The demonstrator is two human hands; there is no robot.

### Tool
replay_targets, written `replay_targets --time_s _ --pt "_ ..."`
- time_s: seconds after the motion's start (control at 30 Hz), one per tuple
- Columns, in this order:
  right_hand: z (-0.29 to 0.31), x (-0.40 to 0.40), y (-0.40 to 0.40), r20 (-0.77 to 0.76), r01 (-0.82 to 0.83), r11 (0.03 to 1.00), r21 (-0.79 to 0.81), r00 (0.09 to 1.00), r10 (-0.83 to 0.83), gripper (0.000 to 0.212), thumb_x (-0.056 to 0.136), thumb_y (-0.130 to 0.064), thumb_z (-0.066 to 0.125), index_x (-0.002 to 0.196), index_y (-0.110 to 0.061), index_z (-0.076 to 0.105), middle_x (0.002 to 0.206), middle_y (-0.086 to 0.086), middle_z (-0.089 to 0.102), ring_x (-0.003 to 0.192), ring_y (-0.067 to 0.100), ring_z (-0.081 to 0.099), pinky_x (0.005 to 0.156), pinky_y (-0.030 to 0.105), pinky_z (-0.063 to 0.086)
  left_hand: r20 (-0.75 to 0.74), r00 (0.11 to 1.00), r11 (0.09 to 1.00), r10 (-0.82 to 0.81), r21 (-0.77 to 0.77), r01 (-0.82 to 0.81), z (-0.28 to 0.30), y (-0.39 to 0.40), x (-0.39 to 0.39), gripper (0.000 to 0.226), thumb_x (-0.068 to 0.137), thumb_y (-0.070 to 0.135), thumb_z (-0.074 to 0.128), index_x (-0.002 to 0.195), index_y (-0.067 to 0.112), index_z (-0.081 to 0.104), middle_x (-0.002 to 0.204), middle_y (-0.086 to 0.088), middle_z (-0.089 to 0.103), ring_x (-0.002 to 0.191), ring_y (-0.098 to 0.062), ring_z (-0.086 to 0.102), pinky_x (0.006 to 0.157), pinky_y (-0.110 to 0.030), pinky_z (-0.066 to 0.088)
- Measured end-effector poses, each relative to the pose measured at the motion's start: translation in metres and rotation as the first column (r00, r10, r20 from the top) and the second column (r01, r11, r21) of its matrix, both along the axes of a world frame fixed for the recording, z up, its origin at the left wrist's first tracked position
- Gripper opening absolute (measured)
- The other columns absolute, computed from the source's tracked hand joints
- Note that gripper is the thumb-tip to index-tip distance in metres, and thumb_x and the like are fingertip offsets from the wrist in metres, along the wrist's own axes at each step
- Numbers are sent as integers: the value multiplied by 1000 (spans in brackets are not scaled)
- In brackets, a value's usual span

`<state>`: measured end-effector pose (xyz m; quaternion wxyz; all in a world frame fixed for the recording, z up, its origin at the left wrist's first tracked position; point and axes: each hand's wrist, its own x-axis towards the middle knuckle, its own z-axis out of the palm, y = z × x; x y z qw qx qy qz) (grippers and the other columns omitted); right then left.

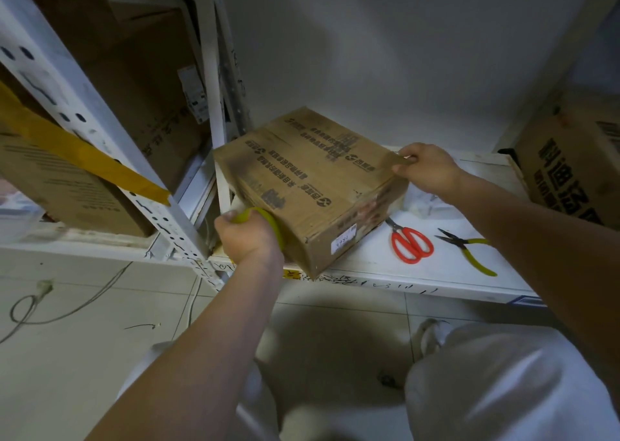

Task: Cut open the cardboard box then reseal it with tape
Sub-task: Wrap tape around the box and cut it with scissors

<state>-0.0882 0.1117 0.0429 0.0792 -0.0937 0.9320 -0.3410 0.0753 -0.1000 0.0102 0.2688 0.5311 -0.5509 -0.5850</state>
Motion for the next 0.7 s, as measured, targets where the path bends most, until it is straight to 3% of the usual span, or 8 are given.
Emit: replay_targets --time_s 0.1,0.23,0.37,0.5,0.6,0.7 --pt "6 9 5 -91 87 994 70 993 -81 31 93 -27 57 120 -14 62 120 7 61 100 23 57 79 28 43 -31 998 997 57 48 -56 4 -7 -6 30 91 13 52 121 13 52 119 -14 58 113 -36 56 90 -37 46" --pt "7 25 8 -94 116 983 143 990 -103 25 91 -26 57 107 -8 66 111 14 65 97 28 61 85 39 51 -9 998 998 -58 -23 57 5 -18 -12 33 92 12 54 124 10 52 122 -13 58 110 -32 57 93 -36 46" --pt "-4 43 3 19 31 992 121 999 -33 41 87 -39 61 120 -15 58 110 7 58 95 24 57 85 37 52 -17 999 999 -46 29 46 4 -30 -13 30 94 19 53 123 13 52 128 -14 56 117 -33 54 95 -36 44" --pt "-22 55 -8 82 -97 948 305 994 75 65 80 -60 59 133 -25 46 118 13 52 103 30 57 88 39 51 58 992 993 -114 -30 116 -5 -40 -5 33 95 19 55 127 16 51 128 -13 56 118 -33 53 98 -38 43" --pt "-21 56 -12 57 -111 914 390 994 97 64 85 -58 56 136 -21 43 119 16 47 106 33 54 91 40 48 65 993 993 -102 -51 106 -10 -41 2 29 94 22 57 123 19 52 126 -11 56 116 -31 54 92 -33 42" --pt "-17 56 -18 31 -110 878 466 994 109 61 86 -59 56 133 -22 47 121 15 46 111 33 52 94 45 48 44 996 990 -79 -116 84 -7 -41 7 28 94 20 57 122 18 51 127 -13 56 116 -33 54 97 -38 44"
